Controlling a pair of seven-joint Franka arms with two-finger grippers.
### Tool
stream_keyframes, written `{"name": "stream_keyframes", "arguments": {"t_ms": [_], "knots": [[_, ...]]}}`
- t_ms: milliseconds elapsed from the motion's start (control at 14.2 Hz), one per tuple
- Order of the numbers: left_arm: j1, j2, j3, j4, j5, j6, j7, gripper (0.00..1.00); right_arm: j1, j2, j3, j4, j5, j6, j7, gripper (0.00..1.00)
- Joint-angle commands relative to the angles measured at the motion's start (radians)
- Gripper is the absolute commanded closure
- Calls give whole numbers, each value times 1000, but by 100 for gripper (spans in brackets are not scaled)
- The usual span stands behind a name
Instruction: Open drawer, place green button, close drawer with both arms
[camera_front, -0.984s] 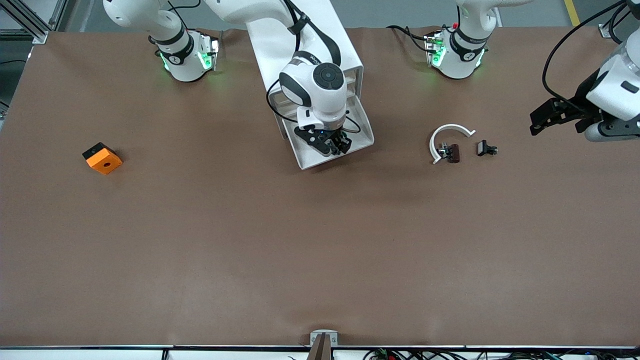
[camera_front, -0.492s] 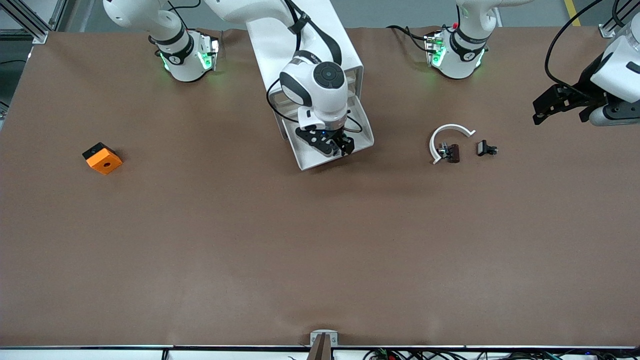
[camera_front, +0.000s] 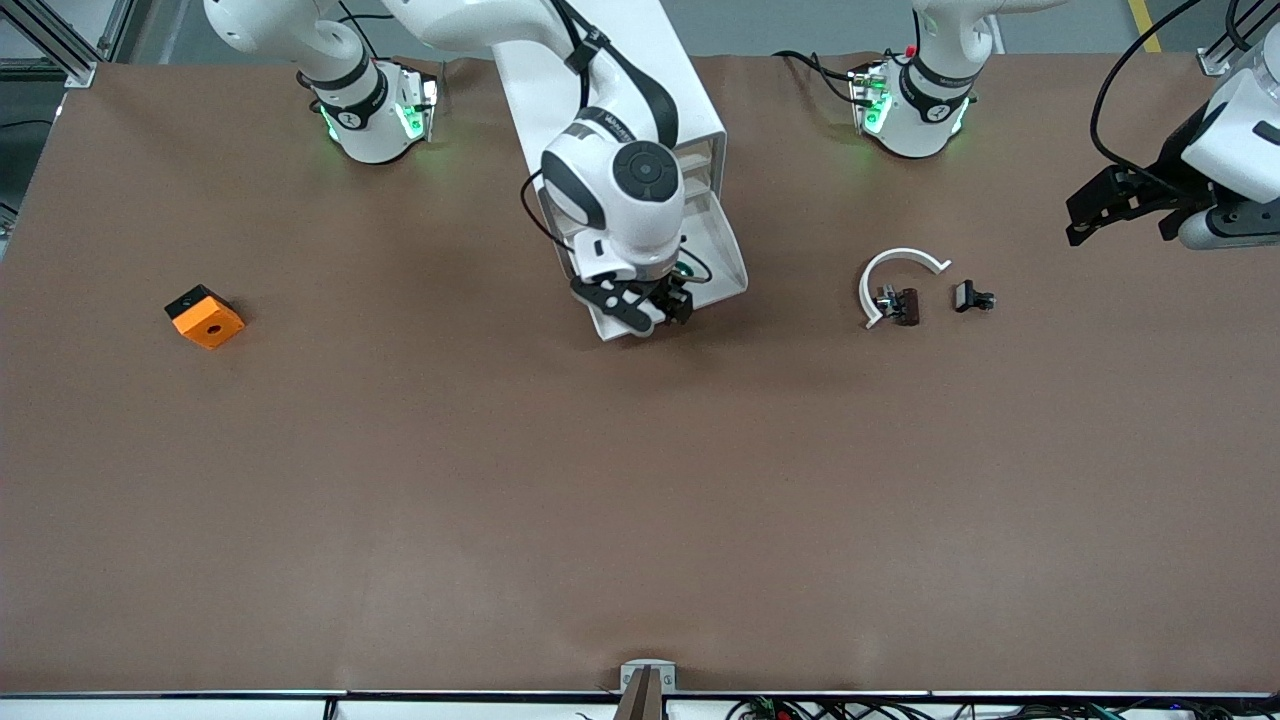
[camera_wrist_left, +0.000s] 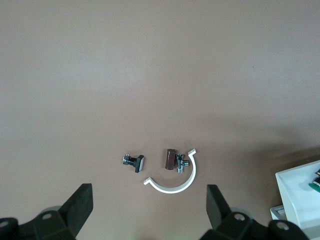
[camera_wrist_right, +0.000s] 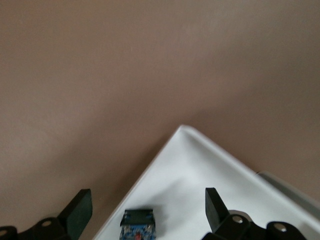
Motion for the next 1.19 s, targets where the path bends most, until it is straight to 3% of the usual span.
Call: {"name": "stream_keyframes", "arguments": {"t_ms": [0,633,843,1125], "knots": [[13,-11,-5,2,-12,-13,20,0,-105,-51,16,48,6,-103,-150,0],[-6,42,-16,11,-18,3,-3,0,-474,-211,10,47,-6,-356,-807,0],[-27,145,-46,11,-58,97,-55,0,-612,-238,9,47,-25,-397,-1045,0],[-120,339,-120,24,-44,280,-309,0,-753,-258,6,50,-48,-397,-1293,0]]}}
